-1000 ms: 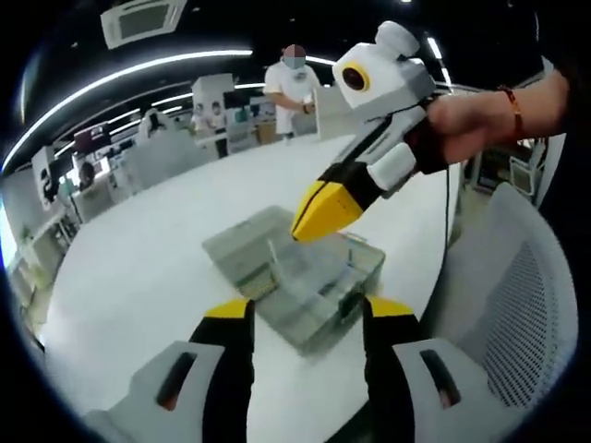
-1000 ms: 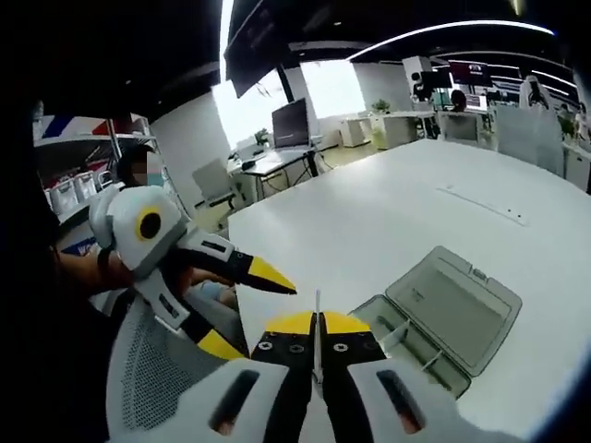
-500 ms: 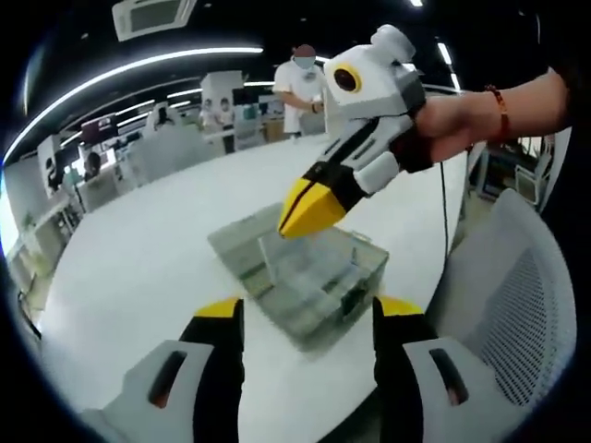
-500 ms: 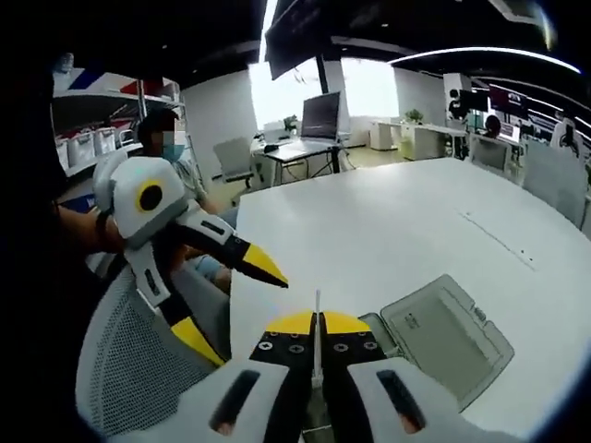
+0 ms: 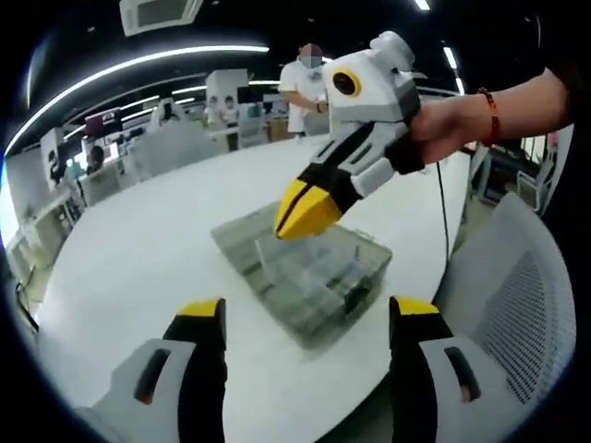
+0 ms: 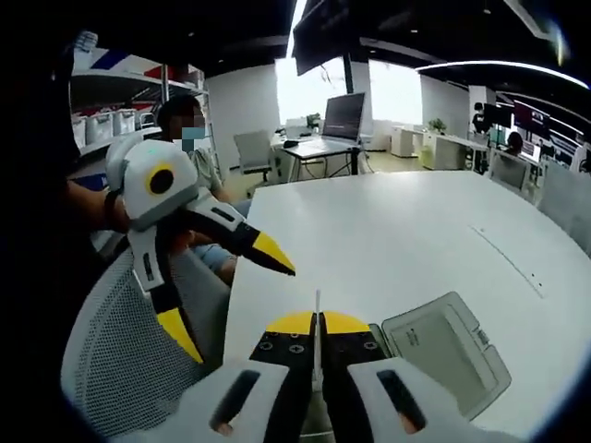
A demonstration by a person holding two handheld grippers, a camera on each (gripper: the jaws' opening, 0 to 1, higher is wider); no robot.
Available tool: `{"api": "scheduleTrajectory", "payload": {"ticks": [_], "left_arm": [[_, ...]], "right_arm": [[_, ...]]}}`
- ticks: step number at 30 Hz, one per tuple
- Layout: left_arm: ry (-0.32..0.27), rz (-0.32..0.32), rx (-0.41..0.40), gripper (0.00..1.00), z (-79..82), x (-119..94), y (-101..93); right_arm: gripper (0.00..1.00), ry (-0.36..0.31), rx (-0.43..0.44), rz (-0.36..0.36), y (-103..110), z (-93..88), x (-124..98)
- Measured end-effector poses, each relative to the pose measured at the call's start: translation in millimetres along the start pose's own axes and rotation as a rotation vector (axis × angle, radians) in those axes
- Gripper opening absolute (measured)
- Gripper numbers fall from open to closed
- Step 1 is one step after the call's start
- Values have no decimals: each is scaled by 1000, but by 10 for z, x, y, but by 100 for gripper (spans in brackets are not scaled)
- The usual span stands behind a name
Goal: Insert the divider into the dual guide fixture by aligning both edges with the guide slots and pushing it downward to the bottom, including one-sided entry, uneven engagement, binding, and posture correction.
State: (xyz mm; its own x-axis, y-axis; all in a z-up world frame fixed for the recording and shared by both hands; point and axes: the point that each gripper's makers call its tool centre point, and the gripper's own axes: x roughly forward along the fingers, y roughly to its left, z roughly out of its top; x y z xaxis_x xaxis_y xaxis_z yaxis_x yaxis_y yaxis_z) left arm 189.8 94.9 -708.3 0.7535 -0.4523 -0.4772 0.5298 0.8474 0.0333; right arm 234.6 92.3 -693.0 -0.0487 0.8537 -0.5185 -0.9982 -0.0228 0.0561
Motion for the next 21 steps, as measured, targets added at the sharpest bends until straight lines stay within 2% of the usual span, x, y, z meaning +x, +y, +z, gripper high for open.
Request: {"api": "scheduleTrajectory", "payload": {"ticks": [10, 21], "left_arm": [[8, 6, -4, 70, -34, -33, 32], [4, 17, -10, 69, -40, -39, 68]], "right_arm": [[0, -17, -56, 42, -37, 14, 110], [0, -17, -46, 59, -82, -41, 111]]}}
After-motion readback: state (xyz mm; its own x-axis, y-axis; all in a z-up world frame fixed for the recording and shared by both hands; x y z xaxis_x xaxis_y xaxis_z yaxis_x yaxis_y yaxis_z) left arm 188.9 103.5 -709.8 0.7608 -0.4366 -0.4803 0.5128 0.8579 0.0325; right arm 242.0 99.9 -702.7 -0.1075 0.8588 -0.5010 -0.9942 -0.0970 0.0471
